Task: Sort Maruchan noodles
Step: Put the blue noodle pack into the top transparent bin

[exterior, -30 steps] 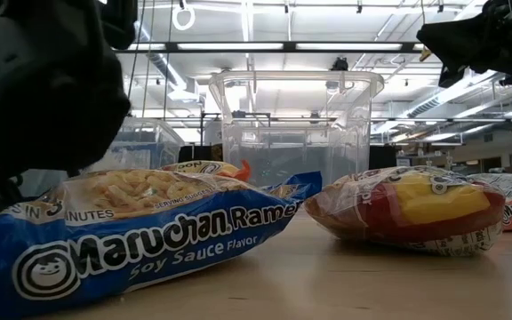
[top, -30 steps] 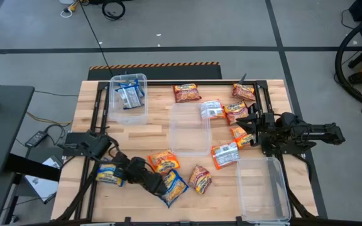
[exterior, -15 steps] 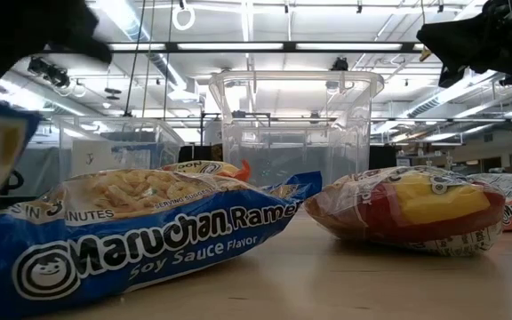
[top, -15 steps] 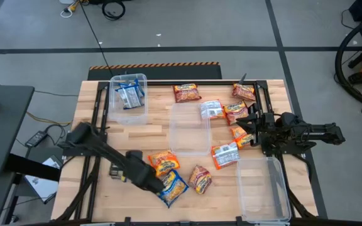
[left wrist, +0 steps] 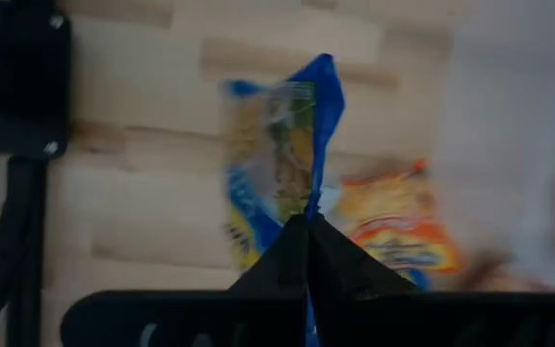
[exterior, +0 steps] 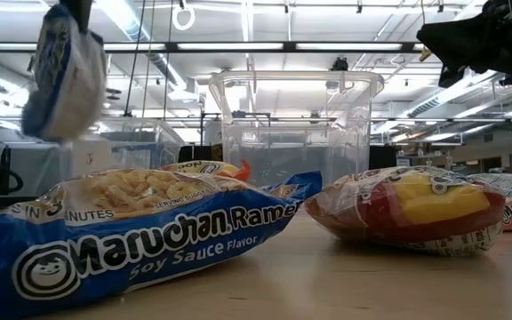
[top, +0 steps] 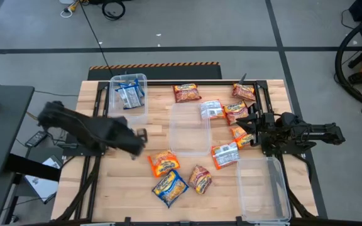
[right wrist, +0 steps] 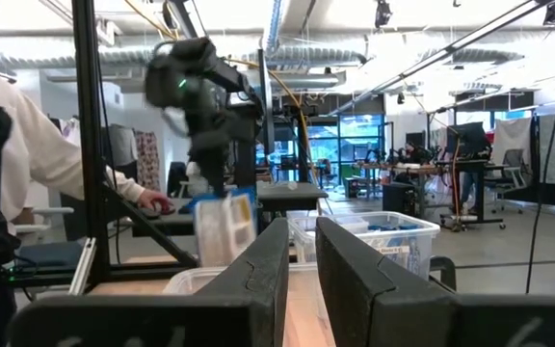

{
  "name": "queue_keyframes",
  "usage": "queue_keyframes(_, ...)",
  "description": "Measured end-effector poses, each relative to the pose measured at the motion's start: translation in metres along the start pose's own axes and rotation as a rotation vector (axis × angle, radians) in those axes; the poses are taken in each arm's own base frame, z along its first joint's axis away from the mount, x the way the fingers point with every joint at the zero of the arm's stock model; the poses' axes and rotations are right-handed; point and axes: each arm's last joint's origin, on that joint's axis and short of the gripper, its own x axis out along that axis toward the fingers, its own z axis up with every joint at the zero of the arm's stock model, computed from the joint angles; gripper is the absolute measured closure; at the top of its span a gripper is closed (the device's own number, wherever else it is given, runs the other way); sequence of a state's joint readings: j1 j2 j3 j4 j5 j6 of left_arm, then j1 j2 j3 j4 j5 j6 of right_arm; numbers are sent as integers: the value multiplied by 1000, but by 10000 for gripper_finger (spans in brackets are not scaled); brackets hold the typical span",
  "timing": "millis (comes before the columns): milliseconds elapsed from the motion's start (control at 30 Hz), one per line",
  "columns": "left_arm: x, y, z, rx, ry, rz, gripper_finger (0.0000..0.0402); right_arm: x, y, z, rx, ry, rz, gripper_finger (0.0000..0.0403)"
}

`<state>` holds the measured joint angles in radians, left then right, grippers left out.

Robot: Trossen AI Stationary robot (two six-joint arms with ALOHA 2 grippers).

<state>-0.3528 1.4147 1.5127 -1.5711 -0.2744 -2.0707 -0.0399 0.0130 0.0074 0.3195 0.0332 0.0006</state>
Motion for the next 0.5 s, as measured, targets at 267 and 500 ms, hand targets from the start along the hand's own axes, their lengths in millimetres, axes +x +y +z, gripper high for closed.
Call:
queue_keyframes(267,-43,37,58,-209,25,-255,401,0,0,0,0,0,0,339)
queue_keyframes(500,-64,41,95,-542,-19,-564,402,0,0,0,0,0,0,339)
